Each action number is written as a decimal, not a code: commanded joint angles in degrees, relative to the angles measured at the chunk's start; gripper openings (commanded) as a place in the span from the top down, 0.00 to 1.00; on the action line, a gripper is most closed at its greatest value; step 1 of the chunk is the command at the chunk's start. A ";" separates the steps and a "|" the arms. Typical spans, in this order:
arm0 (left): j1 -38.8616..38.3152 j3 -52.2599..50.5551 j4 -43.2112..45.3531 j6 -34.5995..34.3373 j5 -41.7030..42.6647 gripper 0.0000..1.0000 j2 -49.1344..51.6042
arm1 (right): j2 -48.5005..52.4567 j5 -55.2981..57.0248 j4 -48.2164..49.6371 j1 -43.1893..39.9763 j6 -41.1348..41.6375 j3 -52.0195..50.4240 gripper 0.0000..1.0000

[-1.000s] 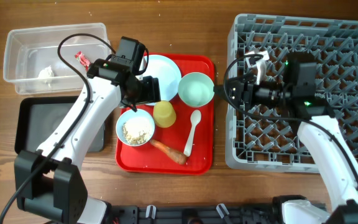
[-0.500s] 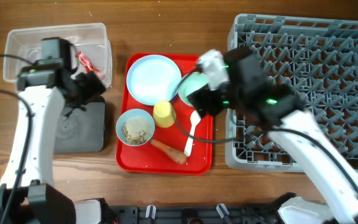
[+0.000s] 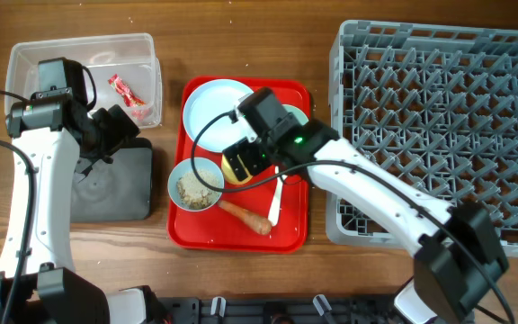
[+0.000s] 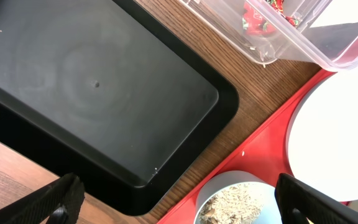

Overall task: Sort waste into correct bins and load items into the dishwasher rack
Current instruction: 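Grasp the yellow cup with the right gripper and lift it, then place the yellow cup in the right side of the dish rack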

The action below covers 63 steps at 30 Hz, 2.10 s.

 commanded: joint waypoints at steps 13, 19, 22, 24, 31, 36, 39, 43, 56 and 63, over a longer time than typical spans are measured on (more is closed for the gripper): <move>0.20 -0.17 -0.04 -0.72 -0.74 0.00 -0.81 | 7.58 1.75 3.30 5.20 9.68 1.57 0.08; 0.20 -0.17 -0.48 -0.55 -0.72 0.00 -0.81 | 8.63 7.69 3.96 5.57 14.21 1.57 0.15; 0.20 -0.17 -0.50 -0.55 -0.72 0.00 -0.81 | 8.63 9.49 4.02 5.57 15.41 1.55 0.17; 0.20 -0.17 -0.59 -0.55 -0.72 0.00 -0.81 | 8.66 9.70 4.22 5.57 15.43 1.55 0.22; 0.20 -0.17 -0.70 -0.55 -0.72 0.00 -0.81 | 9.14 8.92 4.59 5.57 15.41 1.55 0.30; 0.20 -0.17 -0.70 -0.55 -0.72 0.00 -0.81 | 11.10 8.83 4.15 5.57 15.85 1.55 0.39; 0.20 -0.17 -0.70 -0.55 -0.72 0.00 -0.81 | 11.08 8.85 4.52 5.57 15.87 1.57 0.46; 0.20 -0.17 -0.72 -0.55 -0.72 0.00 -0.81 | 8.41 9.29 3.23 5.38 15.82 1.57 0.55; 0.20 -0.17 -0.68 -0.55 -0.72 0.00 -0.81 | -17.86 20.79 -14.53 -12.46 12.00 1.62 0.57; 0.20 -0.17 -0.68 -0.55 -0.74 0.00 -0.81 | -20.13 20.55 -17.75 -36.85 7.74 1.60 0.59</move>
